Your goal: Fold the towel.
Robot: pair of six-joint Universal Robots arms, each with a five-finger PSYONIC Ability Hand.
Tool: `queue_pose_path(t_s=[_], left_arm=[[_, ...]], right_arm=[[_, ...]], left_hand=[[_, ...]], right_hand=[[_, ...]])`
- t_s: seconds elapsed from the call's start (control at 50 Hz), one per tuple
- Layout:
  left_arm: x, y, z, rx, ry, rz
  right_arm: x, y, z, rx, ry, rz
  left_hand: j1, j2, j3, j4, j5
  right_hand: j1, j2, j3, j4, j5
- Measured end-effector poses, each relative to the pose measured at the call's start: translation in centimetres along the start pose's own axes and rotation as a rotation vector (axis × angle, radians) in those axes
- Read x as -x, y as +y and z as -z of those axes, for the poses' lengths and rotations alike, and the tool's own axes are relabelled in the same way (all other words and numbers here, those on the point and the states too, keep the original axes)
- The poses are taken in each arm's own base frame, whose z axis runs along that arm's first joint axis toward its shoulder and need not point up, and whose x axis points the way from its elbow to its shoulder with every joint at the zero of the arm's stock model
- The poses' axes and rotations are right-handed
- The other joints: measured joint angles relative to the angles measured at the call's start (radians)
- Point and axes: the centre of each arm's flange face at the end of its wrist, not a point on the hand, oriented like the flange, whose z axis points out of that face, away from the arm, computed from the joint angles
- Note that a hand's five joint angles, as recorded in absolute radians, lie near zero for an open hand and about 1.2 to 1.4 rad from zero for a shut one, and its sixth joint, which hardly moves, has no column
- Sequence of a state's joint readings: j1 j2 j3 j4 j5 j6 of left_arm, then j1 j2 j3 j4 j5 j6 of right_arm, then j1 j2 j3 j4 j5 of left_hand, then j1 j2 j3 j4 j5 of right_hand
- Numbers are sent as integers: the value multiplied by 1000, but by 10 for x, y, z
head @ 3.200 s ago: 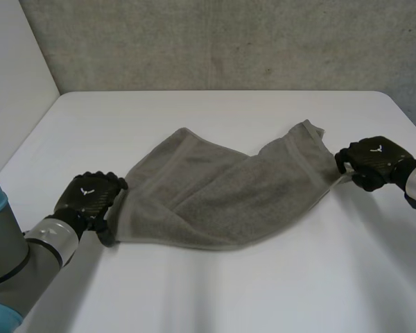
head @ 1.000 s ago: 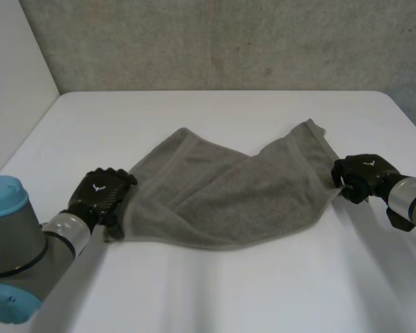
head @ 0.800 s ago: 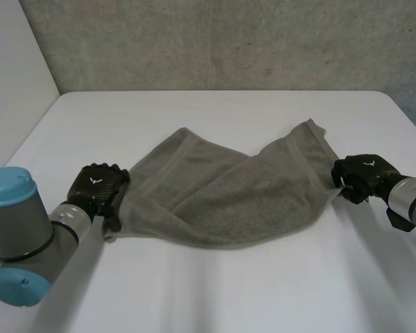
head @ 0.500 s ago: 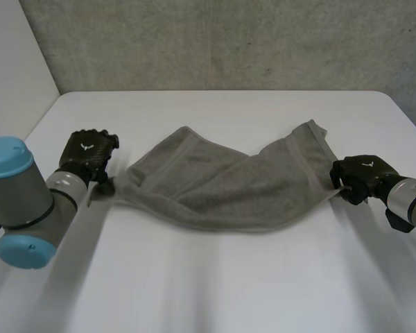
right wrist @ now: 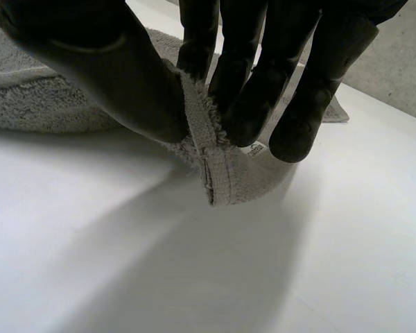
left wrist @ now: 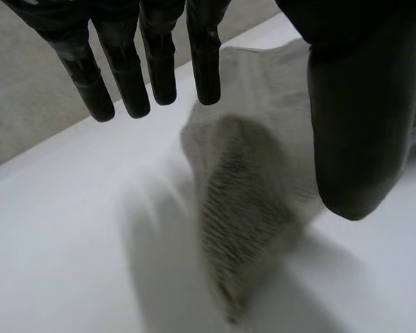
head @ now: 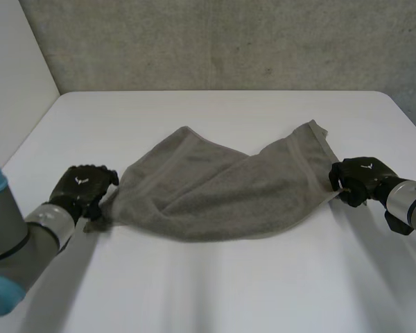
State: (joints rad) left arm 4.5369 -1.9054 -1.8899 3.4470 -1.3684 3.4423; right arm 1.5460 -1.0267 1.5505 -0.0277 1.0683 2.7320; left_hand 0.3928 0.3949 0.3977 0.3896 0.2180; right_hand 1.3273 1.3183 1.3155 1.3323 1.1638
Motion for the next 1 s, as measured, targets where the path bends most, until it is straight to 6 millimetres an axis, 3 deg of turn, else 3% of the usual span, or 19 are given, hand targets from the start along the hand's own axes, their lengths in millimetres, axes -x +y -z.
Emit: queue_pose_path(t_s=[0.16,0.3,0.66,1.0], left_arm=[[-5,8,22,25,39,12],[-5,14,23,41,33,17],[8,30,-14,46,-53,-70],[20,24,-36,22,-104,-83]], right_arm=[[1,0,0,1,-3,0],[1,0,1,1,-4,0],[2,0,1,-2,-8,1],[5,1,2,-1,-22,0]], left_hand=[[1,2,1,0,3],[1,2,2,2,5],[1,2,2,1,6],[1,2,2,2,15]], right_hand=[[0,0,0,0,0],[0,0,0,0,0],[0,0,9,0,0],[0,0,9,0,0]])
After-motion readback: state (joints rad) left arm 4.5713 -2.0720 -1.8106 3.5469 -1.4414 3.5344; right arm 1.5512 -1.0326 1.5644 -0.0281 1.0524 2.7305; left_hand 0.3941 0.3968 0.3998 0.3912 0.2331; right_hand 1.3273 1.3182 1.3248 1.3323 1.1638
